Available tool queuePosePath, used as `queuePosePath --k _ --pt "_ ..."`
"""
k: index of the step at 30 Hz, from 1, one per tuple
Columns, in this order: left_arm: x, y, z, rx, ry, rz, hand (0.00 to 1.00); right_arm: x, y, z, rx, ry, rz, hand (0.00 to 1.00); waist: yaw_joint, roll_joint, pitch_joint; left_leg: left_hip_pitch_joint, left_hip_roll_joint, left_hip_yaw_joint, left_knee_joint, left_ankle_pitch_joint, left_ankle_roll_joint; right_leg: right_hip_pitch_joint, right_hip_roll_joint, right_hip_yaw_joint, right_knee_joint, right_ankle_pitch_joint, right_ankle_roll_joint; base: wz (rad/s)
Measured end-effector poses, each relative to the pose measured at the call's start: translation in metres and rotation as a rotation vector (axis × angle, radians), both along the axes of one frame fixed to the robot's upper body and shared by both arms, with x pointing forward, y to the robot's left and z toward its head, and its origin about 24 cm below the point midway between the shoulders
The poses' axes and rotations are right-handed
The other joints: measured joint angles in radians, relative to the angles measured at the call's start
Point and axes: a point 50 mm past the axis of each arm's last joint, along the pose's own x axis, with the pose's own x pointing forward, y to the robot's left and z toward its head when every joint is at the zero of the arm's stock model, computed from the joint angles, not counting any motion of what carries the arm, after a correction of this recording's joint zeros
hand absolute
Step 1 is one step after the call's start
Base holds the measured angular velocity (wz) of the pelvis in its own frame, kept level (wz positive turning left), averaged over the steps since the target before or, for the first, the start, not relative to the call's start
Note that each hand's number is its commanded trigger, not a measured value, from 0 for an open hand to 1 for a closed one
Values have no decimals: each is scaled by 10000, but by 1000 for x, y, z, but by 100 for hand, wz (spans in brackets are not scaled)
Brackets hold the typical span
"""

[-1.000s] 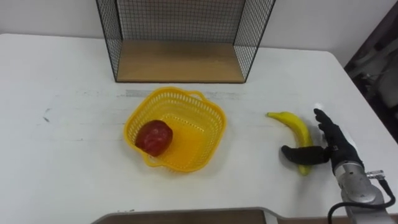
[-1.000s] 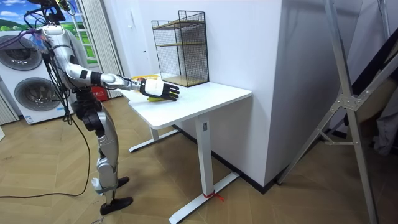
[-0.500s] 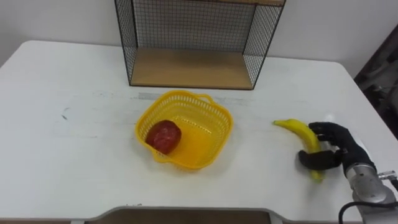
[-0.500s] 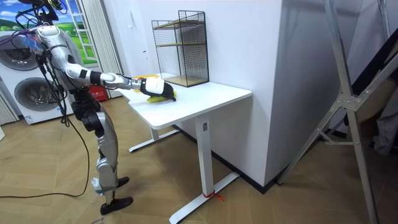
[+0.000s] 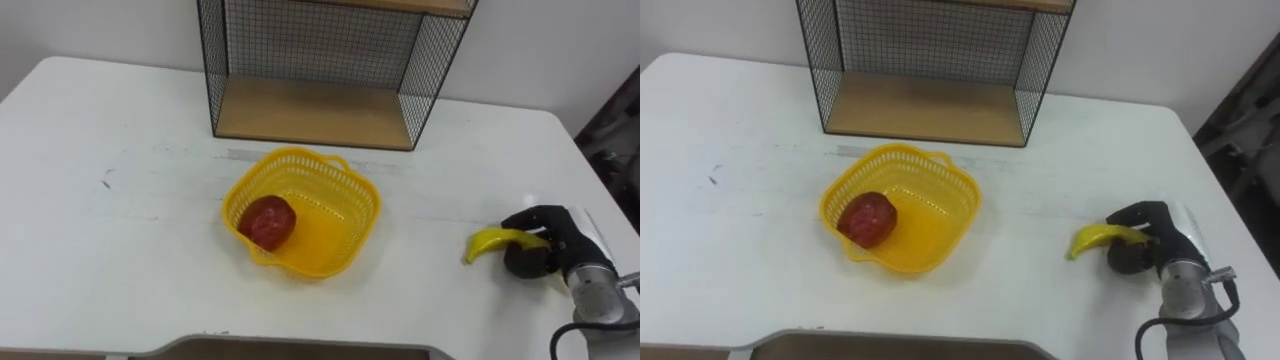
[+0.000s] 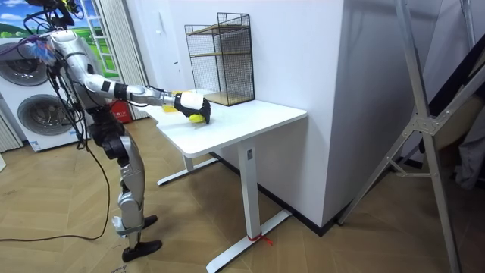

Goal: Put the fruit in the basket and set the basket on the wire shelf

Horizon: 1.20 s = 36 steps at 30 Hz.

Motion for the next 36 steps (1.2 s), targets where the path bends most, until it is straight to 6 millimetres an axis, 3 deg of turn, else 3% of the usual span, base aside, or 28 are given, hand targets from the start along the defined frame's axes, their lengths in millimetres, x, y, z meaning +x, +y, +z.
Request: queuePosePath --k 9,15,17,20,27,29,36 --pt "8 0 1 180 -346 -36 0 -4 8 1 313 -583 -306 100 -14 60 -1 -26 21 75 13 -3 -5 -21 9 69 11 0 0 -2" --pt "8 -3 0 130 -340 -30 0 0 23 18 166 -1268 49 100 13 349 -5 -180 26 288 -20 8 -5 -211 9 336 38 0 -1 -11" --pt "8 -3 0 98 -404 -54 0 4 33 29 221 -1784 497 100 -12 528 105 -174 19 355 -26 19 13 -244 -9 347 43 0 -1 -9" --pt "10 -3 0 95 -535 -89 0 9 42 39 288 -2329 766 100 5 599 93 -175 16 363 -1 31 19 -341 -13 367 60 0 -1 0" --pt "5 -11 -3 -31 -597 -37 0 18 58 88 -211 -5021 1230 100 -38 519 111 -199 13 329 -71 31 18 -291 -9 348 35 0 0 1" --pt "4 -12 -3 -79 -596 -83 0 19 65 105 -365 -6008 1449 100 -34 454 79 -194 19 322 -145 32 16 -289 4 339 27 0 0 0" --pt "-3 -19 -8 -343 -207 -399 0 20 79 121 -474 -7191 1739 100 16 354 66 -242 17 353 -180 33 16 -411 5 353 30 0 0 0"
